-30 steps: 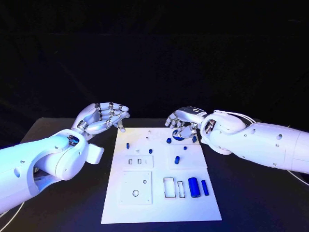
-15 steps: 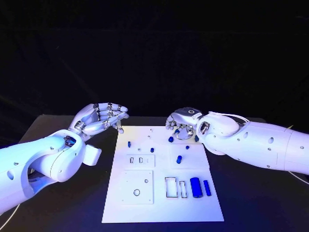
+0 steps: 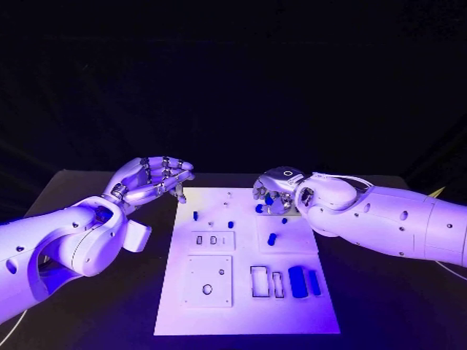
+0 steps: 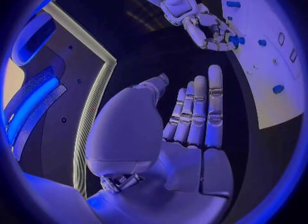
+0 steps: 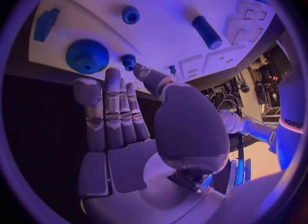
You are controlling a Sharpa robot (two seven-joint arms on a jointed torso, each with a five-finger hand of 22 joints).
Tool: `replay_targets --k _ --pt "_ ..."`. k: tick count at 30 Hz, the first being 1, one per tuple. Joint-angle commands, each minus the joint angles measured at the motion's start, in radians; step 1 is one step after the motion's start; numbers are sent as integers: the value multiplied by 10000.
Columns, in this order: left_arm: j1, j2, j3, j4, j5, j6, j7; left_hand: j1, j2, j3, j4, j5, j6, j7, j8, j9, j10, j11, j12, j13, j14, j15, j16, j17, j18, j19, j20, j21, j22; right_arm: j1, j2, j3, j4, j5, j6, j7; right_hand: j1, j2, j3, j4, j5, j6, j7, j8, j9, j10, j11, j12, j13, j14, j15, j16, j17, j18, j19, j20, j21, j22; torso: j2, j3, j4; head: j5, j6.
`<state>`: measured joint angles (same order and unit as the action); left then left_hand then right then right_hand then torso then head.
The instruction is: Assemble the parts on the task board
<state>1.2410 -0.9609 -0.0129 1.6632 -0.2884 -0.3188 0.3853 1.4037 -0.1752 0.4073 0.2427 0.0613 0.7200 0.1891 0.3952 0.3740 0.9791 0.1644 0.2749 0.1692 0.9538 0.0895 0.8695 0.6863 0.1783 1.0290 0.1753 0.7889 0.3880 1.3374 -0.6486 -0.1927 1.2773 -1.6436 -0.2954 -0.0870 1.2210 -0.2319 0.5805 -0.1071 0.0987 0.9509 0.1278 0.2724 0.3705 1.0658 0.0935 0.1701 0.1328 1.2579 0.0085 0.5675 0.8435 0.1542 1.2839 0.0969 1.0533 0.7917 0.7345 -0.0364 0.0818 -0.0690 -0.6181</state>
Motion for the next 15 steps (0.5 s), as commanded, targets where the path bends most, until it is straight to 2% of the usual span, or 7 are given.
replay_targets --k 1,4,9,15 --pt "17 -23 10 57 -21 255 6 -87 -13 51 15 -17 -78 469 -64 11 -80 -13 -43 11 -78 5 23 8 32 -71 -4 47 16 -40 21 -4 -39 -162 517 -241 -90 4 -31 51 -34 -57 3 -49 19 -85 29 -35 -14 19 80 -43 23 -147 64 42 66 95 67 -1 64 -26 -30" --pt "18 -58 10 87 -15 257 10 -91 -7 54 14 -17 -90 473 -69 14 -98 -8 -48 10 -92 9 17 6 32 -86 1 66 28 -72 17 -7 -69 -134 559 -257 -75 9 -121 103 24 -61 33 -65 65 -235 55 -57 -10 125 94 -57 71 -184 185 63 216 323 99 8 92 -27 -34" --pt "21 -87 10 115 -11 256 17 -94 3 61 7 -16 -112 480 -79 20 -130 1 -58 8 -125 19 0 1 33 -115 10 101 49 -97 30 -8 -103 -98 559 -250 -63 14 -152 119 36 -69 50 -76 80 -267 56 -51 -3 167 94 -59 89 -210 256 68 323 481 154 19 96 -38 -28" --pt "27 -101 11 129 -8 279 16 -96 12 68 1 -16 -130 486 -88 26 -157 9 -68 5 -156 27 -19 -7 33 -144 19 131 68 -108 30 -9 -122 -82 457 -253 72 142 -83 134 108 -8 62 -67 142 -247 46 31 43 254 79 -85 145 -228 341 60 430 638 192 18 108 -32 -2"
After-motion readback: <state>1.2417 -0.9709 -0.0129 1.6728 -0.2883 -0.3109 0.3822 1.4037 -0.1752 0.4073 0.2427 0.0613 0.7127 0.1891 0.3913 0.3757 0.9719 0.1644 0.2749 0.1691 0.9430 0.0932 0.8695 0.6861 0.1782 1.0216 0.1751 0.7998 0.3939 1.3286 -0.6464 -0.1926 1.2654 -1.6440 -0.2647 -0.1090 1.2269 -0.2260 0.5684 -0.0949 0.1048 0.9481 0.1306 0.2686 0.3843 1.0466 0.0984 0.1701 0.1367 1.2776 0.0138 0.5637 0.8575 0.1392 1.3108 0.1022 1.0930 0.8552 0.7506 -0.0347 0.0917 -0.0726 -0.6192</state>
